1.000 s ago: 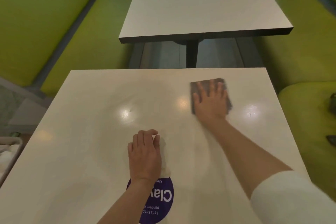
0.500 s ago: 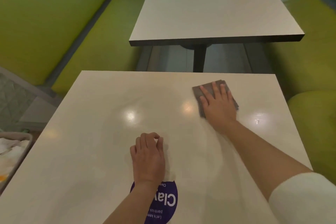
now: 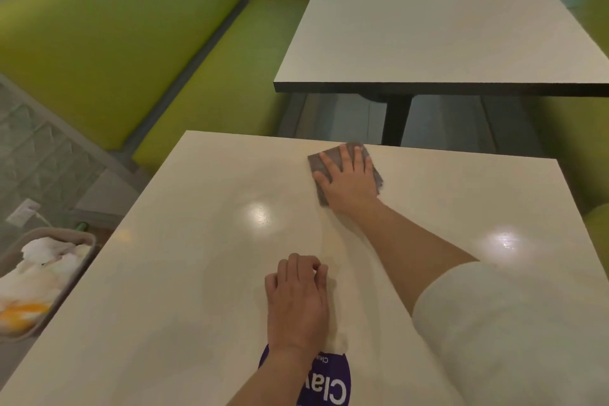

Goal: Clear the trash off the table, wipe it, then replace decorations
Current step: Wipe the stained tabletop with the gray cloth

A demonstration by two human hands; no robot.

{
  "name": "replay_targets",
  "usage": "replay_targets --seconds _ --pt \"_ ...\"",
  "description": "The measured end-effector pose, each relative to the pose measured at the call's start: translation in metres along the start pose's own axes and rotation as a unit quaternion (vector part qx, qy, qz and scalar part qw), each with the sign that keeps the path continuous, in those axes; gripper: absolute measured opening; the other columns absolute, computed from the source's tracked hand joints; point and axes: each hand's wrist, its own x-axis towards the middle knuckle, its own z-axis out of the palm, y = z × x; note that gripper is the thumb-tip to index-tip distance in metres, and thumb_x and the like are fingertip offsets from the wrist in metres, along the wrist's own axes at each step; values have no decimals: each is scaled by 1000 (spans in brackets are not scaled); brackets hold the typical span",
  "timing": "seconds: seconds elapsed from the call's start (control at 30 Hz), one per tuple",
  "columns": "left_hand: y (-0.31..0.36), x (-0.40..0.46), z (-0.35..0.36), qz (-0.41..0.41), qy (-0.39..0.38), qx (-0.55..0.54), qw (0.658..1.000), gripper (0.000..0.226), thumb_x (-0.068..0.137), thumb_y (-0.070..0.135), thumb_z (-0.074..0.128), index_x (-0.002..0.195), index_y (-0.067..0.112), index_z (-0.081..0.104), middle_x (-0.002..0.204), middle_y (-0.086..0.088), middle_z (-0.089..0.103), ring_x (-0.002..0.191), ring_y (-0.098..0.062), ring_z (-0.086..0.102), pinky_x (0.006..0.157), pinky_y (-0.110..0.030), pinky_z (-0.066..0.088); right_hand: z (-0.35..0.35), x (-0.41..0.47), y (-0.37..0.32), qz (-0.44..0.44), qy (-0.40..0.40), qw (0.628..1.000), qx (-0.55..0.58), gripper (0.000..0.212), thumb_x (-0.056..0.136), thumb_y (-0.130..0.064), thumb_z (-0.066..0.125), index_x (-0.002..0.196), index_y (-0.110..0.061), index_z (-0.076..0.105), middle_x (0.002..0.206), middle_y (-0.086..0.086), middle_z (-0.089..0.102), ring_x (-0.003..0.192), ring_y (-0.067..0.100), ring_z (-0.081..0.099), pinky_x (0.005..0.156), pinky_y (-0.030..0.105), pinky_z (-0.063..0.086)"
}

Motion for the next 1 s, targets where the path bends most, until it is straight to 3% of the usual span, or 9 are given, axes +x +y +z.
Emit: replay_targets --seconds 0.23,0.37,0.5,0.57,0.7,0.8,0.87,1.0 --pt "-1 3 -1 8 -10 -10 1000 15 101 36 33 95 30 46 90 15 47 81 -10 44 77 -26 27 -17 -18 95 87 44 995 -22 59 100 -59 4 155 -40 0 165 4 -7 151 31 -9 121 47 -8" --pt "-2 2 2 13 -7 -5 1000 14 100 34 35 94 28 47 89 12 49 81 -14 46 74 -29 27 -30 -51 166 185 56 981 -30 61 98 -62 1 155 -41 0 165 4 -5 151 32 -6 122 49 -4" --pt "-3 2 3 20 4 1 1000 17 100 33 35 95 26 49 89 9 51 79 -16 47 74 -29 27 -30 -67 154 268 54 962 -7 58 101 -56 5 155 -38 -2 164 7 -8 150 34 -8 121 51 -5" --pt "-4 1 3 24 4 2 1000 19 100 33 34 95 24 50 89 8 52 80 -16 47 74 -29 27 -14 -80 110 232 63 971 3 56 102 -53 9 156 -38 4 165 7 -4 150 33 -7 120 50 -7" --pt "-3 2 3 15 -3 1 1000 22 100 33 34 96 21 52 92 5 52 82 -18 48 75 -32 28 16 -115 22 64 40 997 21 51 103 -52 16 154 -44 13 165 1 1 151 27 -7 120 44 -10" --pt "-2 1 2 15 -4 8 1000 24 101 34 33 98 20 52 93 4 52 84 -19 48 76 -33 32 20 -136 21 3 20 1000 17 50 102 -56 15 151 -49 15 165 -4 3 151 22 -7 121 42 -8" --pt "-3 1 2 16 -2 10 1000 24 102 34 32 98 20 52 93 3 53 84 -20 49 76 -34 34 16 -147 50 32 42 998 21 51 101 -59 12 151 -50 14 165 -5 3 151 21 -6 122 41 -6" --pt "-4 0 5 29 1 15 999 18 103 29 37 98 18 51 92 2 53 82 -21 50 74 -36 36 -3 -182 136 173 86 981 1 55 99 -61 8 153 -48 10 165 -2 4 151 24 -3 122 40 -5"
